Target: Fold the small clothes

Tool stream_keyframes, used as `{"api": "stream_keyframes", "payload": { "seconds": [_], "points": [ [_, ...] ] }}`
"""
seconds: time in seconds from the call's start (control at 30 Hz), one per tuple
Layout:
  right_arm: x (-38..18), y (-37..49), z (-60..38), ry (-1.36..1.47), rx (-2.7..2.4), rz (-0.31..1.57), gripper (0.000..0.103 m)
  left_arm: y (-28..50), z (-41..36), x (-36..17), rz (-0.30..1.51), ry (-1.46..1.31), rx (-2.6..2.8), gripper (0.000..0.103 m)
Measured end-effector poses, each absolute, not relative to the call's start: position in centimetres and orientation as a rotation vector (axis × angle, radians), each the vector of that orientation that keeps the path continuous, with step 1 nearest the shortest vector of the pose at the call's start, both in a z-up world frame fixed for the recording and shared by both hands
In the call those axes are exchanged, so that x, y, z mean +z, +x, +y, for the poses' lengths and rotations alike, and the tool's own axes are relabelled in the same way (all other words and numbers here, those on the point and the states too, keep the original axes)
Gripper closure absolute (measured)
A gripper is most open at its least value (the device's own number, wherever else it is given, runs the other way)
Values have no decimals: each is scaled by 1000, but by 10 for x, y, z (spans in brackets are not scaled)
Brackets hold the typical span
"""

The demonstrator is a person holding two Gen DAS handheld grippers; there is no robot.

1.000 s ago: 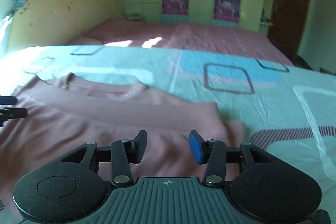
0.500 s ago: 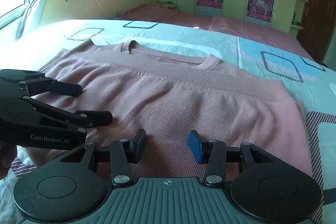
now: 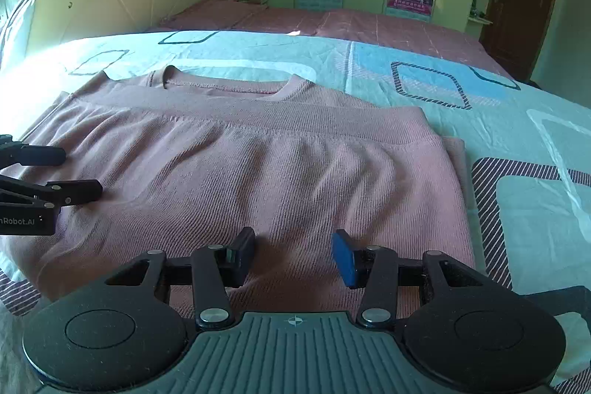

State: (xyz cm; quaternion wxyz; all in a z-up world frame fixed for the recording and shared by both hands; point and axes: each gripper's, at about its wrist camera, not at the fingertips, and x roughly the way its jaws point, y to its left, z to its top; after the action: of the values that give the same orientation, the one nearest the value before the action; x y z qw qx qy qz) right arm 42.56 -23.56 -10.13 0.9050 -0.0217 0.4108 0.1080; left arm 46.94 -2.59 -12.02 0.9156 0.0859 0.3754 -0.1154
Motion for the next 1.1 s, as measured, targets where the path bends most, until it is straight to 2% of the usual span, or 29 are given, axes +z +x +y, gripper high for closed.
{"api": "stream_keyframes", "payload": {
  "seconds": [0.17,0.33,0.37,0.4,0.47,0.6,0.67,0.77,0.93,1.0,1.03,1.1],
  "points": [
    [-72,396,-221,-54,274,761,58,448,-9,-105,731,168,-219,28],
    [-83,382,-177,-48,377,783,58,433,-26,-105,758,76,-235,31],
    [-88,380,-168,-41,381,797,58,430,-32,-106,761,92,-233,45],
    [-92,378,-163,-42,375,814,64,428,-36,-110,780,118,-221,47],
    [-101,375,-157,-43,374,846,66,425,-26,-118,806,101,-228,41],
    [-101,366,-166,-64,376,839,66,412,2,-119,788,126,-198,38],
    [-98,365,-185,-62,324,834,66,406,22,-118,772,142,-145,31],
    [-95,361,-226,-57,227,838,66,399,63,-120,778,129,-44,26],
    [-104,351,-286,-14,113,889,66,384,104,-122,787,72,-23,27],
    [-102,346,-294,0,126,887,67,382,100,-118,778,82,-28,32],
    [-96,342,-296,2,123,870,78,382,96,-114,771,89,-22,34],
    [-84,337,-298,20,127,824,88,383,96,-113,770,85,-16,35]
  ]
}}
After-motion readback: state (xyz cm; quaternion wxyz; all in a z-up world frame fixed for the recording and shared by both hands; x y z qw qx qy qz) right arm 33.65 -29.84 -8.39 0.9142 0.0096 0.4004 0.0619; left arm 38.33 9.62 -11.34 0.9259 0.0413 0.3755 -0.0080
